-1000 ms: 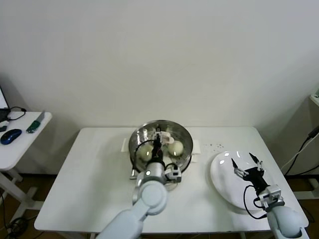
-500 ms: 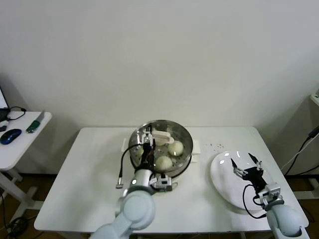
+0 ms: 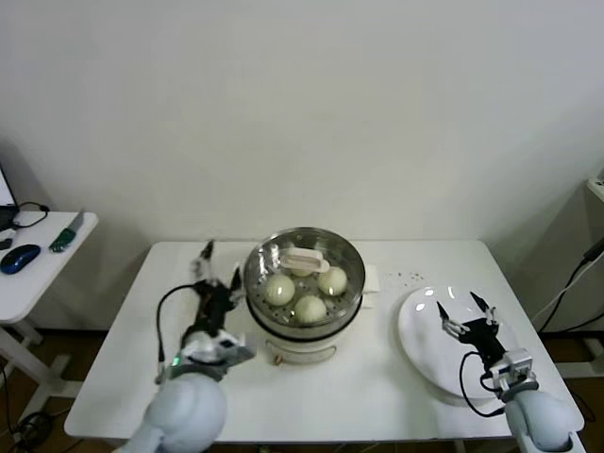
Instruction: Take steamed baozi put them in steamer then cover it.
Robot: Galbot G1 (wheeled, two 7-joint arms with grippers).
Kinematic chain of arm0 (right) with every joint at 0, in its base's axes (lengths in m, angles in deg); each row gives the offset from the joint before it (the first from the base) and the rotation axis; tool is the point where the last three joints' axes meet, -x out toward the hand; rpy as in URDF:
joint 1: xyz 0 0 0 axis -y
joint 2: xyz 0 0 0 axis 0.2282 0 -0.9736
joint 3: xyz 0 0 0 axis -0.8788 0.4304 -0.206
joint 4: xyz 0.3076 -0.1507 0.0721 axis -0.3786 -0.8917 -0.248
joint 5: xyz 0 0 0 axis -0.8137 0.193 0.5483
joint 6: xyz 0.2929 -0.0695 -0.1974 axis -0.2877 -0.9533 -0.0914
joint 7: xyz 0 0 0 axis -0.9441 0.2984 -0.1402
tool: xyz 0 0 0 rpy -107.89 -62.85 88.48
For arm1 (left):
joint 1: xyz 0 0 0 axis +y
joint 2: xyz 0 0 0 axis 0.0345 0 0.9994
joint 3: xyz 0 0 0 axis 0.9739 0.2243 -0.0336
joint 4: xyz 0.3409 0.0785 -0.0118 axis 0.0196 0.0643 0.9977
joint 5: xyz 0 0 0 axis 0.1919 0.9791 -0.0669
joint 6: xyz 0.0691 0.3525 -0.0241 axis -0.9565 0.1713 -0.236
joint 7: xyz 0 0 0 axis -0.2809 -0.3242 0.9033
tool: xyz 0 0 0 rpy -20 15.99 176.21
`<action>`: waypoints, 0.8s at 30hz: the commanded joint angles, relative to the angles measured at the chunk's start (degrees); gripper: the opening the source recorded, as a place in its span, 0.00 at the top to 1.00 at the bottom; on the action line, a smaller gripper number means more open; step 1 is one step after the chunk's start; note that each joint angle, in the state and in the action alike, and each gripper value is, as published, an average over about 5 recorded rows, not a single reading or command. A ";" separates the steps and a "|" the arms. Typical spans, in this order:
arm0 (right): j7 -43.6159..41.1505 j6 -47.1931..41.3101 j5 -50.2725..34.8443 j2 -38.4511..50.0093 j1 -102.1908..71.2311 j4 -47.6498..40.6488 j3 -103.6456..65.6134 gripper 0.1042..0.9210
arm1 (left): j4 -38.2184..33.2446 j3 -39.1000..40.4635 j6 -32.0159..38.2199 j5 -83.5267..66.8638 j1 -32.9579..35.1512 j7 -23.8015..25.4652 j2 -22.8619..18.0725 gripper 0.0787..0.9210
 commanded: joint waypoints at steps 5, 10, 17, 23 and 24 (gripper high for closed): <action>-0.87 2.03 -0.42 -0.57 -1.07 0.32 -0.37 0.12 | 5.52 -34.32 42.37 -46.45 19.99 -9.20 -9.85 0.12; -2.26 4.25 -0.55 -0.90 -2.15 0.52 -0.79 0.12 | 13.18 -35.06 46.76 -54.05 19.51 -5.92 -12.29 0.12; -3.34 5.78 -2.52 -1.03 -3.54 0.68 -1.48 0.12 | 17.54 -34.23 48.47 -54.85 19.30 -3.06 -13.30 0.12; -3.76 6.21 -3.72 -1.36 -3.74 0.92 -1.59 0.12 | 17.77 -33.52 48.18 -51.95 18.68 -2.15 -13.11 0.12; -3.80 6.21 -3.86 -1.39 -3.75 1.00 -1.58 0.12 | 17.66 -33.51 48.14 -51.50 18.62 -2.02 -13.08 0.12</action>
